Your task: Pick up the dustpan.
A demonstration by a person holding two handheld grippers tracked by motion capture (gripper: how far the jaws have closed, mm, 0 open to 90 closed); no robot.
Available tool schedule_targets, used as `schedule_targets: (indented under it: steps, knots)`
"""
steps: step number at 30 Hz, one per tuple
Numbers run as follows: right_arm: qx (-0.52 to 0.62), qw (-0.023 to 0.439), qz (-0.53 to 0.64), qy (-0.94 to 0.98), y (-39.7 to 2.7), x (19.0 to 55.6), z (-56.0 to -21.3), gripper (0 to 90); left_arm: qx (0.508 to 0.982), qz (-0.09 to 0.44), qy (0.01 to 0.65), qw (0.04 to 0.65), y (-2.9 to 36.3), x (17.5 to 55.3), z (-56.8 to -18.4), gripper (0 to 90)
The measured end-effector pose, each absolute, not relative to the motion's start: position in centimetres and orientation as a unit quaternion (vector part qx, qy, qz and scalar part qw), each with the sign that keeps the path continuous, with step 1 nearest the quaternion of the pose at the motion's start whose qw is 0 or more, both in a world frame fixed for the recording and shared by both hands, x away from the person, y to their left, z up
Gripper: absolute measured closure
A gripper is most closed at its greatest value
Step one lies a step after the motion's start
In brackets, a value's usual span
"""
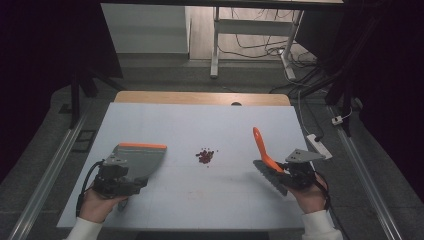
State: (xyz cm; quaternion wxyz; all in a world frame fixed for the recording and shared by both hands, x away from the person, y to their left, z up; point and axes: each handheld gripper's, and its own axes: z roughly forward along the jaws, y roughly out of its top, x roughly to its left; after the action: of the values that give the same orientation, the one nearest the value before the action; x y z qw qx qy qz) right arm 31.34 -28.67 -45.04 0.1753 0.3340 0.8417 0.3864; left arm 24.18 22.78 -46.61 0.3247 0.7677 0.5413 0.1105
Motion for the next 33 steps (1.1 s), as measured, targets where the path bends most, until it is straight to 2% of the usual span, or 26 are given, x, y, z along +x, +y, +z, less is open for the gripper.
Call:
schedule_targets:
  steps: [14,17,20,33]
  knots:
    - [0.333,0.175,0.385,0.843,-28.6,31.4,-45.2,70.0,0.756,0.107,0.594,0.252,24.2,24.8,-48.8,15.8]
    - [0.332,0.175,0.383,0.844,-28.6,31.4,-45.2,70.0,0.739,0.078,0.617,0.257,24.7,25.3,-49.6,15.0]
    - [0.331,0.176,0.381,0.845,-28.5,31.4,-45.3,70.0,0.735,0.070,0.625,0.254,24.9,25.5,-50.1,15.3]
    - [0.328,0.176,0.374,0.849,-28.2,31.4,-45.6,70.0,0.728,0.074,0.638,0.241,24.5,26.7,-51.8,22.6]
